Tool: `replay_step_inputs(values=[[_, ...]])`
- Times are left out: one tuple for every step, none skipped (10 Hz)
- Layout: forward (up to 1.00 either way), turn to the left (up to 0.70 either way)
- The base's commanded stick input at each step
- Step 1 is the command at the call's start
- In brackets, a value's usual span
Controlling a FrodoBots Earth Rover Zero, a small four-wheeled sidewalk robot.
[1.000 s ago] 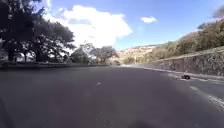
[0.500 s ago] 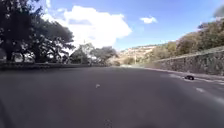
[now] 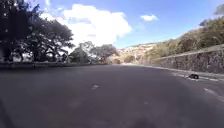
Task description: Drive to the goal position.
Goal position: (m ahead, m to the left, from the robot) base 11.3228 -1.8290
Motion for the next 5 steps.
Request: replay_step_inputs(values=[[0.5, 0.0], [0.5, 0.0], [0.5, 0.0], [0.5, 0.0], [0.5, 0.0]])
